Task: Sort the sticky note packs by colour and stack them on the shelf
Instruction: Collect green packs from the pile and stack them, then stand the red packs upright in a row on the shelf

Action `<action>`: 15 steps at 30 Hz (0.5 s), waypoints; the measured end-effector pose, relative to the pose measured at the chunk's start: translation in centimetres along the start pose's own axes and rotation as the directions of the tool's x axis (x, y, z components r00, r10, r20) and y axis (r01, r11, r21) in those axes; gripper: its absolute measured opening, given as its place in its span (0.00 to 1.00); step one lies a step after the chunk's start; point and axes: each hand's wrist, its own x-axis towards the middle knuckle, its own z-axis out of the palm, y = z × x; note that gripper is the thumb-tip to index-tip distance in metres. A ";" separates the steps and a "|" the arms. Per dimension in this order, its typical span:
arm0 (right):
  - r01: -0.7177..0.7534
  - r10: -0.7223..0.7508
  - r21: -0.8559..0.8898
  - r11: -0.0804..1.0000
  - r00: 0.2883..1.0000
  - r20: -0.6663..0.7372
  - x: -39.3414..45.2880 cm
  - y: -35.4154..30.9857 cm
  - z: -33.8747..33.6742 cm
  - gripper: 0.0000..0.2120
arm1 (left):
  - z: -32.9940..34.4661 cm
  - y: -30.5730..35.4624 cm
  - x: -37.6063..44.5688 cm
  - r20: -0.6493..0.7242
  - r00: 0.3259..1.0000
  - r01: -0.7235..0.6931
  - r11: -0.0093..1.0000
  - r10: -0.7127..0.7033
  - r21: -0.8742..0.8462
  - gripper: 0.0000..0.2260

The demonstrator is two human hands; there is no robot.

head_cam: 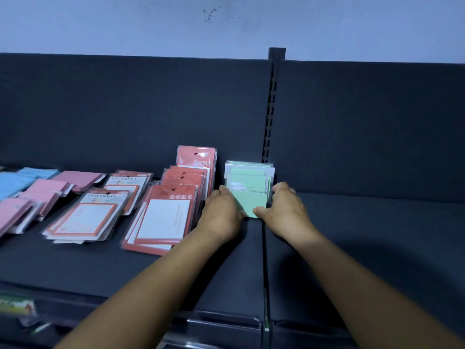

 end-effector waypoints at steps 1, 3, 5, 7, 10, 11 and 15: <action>0.034 -0.035 -0.017 0.999 0.999 -0.018 -0.4 -0.4 -0.4 0.27 | -0.4 0.2 -0.3 -0.007 1.000 -0.010 1.000 0.010 0.001 0.21; 0.110 -0.111 -0.050 0.993 0.993 -0.026 -1.3 -1.3 -1.1 0.30 | -1.2 0.5 -0.8 -0.022 0.999 -0.028 0.999 0.029 0.015 0.19; 0.186 -0.187 -0.062 0.981 0.982 -0.004 -2.0 -2.2 -1.5 0.31 | -2.2 0.5 -1.4 -0.041 0.996 -0.075 0.996 0.077 0.058 0.23; 0.259 -0.257 -0.059 0.964 0.965 0.042 -2.8 -3.0 -1.7 0.32 | -3.2 0.1 -2.0 -0.045 0.989 -0.139 0.986 0.143 0.090 0.32; 0.380 -0.370 -0.050 0.924 0.919 0.138 -3.6 -3.9 -1.8 0.34 | -4.8 -1.3 -3.1 -0.056 0.986 -0.149 0.976 0.160 0.160 0.41; 0.418 -0.406 -0.045 0.907 0.899 0.168 -3.9 -4.1 -1.7 0.35 | -5.2 -1.8 -3.4 -0.064 0.988 -0.126 0.975 0.140 0.185 0.41; 0.503 -0.490 0.026 0.864 0.828 0.272 -5.0 -5.2 -1.0 0.37 | -6.6 -4.2 -5.0 -0.070 0.998 0.015 0.987 -0.003 0.163 0.42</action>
